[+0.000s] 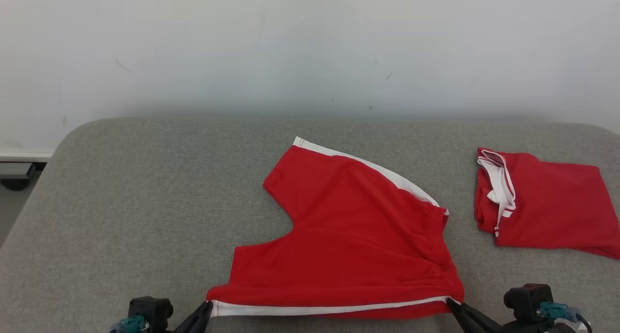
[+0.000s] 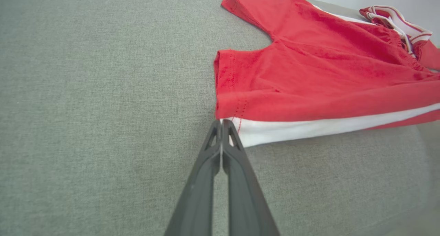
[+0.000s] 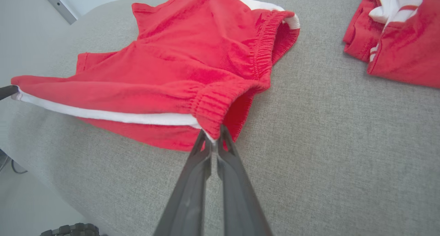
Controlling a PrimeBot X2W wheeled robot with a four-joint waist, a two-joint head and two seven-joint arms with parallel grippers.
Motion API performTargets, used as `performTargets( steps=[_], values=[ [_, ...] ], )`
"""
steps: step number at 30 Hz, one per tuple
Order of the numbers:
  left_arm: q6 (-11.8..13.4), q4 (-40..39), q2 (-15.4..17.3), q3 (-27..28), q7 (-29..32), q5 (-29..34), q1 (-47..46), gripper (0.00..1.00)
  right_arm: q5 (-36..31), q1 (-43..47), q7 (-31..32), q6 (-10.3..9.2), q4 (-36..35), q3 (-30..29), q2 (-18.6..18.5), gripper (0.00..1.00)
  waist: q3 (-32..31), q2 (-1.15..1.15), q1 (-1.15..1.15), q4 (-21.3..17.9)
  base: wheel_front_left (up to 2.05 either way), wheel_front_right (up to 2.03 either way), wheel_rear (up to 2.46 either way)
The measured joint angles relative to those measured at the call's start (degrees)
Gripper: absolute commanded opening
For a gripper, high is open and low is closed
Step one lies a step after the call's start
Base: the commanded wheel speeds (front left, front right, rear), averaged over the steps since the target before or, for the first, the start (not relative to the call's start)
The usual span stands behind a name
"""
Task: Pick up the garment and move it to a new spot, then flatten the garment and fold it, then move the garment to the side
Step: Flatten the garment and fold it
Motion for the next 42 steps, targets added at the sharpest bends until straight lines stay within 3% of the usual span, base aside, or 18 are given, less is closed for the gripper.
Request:
performTargets(
  steps=[7, 17, 28, 42],
  values=[
    [-0.5, -3.9, 3.0, -0.4, 1.1, 1.3, -2.5, 0.0, 1.7, -1.4, 0.1, 0.48, -3.6, -1.0, -0.7, 0.0, 0.5, 0.0, 0.0, -1.7, 0.0, 0.0, 0.0],
    [-1.0, -6.8, 6.5, -0.8, 6.6, -1.0, -15.5, 0.0, 1.5, -10.9, 2.1, 0.49, -5.7, -1.0, -0.7, 0.0, 5.5, 0.0, 0.0, -4.4, 0.0, 0.0, 0.0],
    [-1.1, -4.2, 11.8, -5.5, 12.2, -2.4, -30.6, 0.0, 2.9, -22.2, 3.1, 0.52, -1.1, -0.5, 3.5, 0.0, 12.5, 0.01, 0.01, -8.0, 0.0, 0.0, 0.0],
    [-1.1, 2.4, 16.0, -13.4, 16.8, -8.2, -47.3, 0.0, 4.2, -32.1, 2.7, 0.57, 7.0, -0.4, 9.0, 0.0, 19.7, 0.01, 0.01, -13.4, 0.0, 0.0, 0.0]
  ],
)
